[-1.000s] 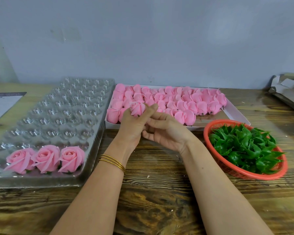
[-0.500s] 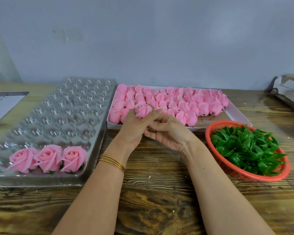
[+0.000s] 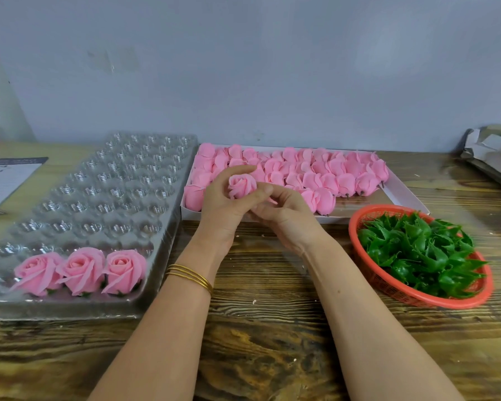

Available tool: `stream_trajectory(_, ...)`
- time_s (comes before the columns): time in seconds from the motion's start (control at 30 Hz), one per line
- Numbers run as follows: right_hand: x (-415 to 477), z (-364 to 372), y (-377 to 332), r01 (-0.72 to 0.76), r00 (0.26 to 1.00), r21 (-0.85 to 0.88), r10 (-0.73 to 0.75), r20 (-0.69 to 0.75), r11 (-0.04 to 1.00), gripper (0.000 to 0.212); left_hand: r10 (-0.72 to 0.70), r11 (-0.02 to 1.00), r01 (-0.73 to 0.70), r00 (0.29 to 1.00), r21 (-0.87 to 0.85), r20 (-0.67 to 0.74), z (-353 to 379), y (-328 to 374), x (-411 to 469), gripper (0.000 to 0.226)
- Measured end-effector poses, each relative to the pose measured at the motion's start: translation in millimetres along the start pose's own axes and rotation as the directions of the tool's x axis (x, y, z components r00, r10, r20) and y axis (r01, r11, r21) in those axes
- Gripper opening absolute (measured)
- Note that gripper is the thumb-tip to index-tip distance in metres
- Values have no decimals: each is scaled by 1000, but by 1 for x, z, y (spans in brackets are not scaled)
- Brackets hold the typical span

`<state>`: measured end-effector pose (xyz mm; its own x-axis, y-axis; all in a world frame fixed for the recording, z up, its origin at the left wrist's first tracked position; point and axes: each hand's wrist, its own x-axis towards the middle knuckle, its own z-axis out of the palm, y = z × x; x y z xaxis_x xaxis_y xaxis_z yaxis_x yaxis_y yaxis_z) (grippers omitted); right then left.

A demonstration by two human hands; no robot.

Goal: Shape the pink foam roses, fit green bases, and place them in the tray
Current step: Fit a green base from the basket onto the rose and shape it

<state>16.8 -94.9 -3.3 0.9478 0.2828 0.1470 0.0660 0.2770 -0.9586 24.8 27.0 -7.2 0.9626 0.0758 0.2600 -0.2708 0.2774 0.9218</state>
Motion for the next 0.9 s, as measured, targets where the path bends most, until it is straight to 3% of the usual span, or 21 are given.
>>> stream_trajectory(0.17, 3, -3, 4, 100, 976, -440, -174, -132, 893, 35, 134, 973, -114, 987, 200, -88, 2, 1, -1, 47)
stream_trajectory(0.37, 4, 1, 11, 159, 958, -584, -268, -105, 796, 47, 249, 860, -214, 968, 464, -14, 7, -5, -4, 37)
stream_trajectory(0.47, 5, 0, 14, 163, 956, -605, -276, -97, 780, 41, 284, 800, -241, 959, 550, 8, 7, -7, -4, 33)
stream_trajectory(0.9, 9, -5, 17, 168, 963, -533, -253, -90, 830, 52, 290, 653, -219, 957, 725, 27, 6, -10, -5, 19)
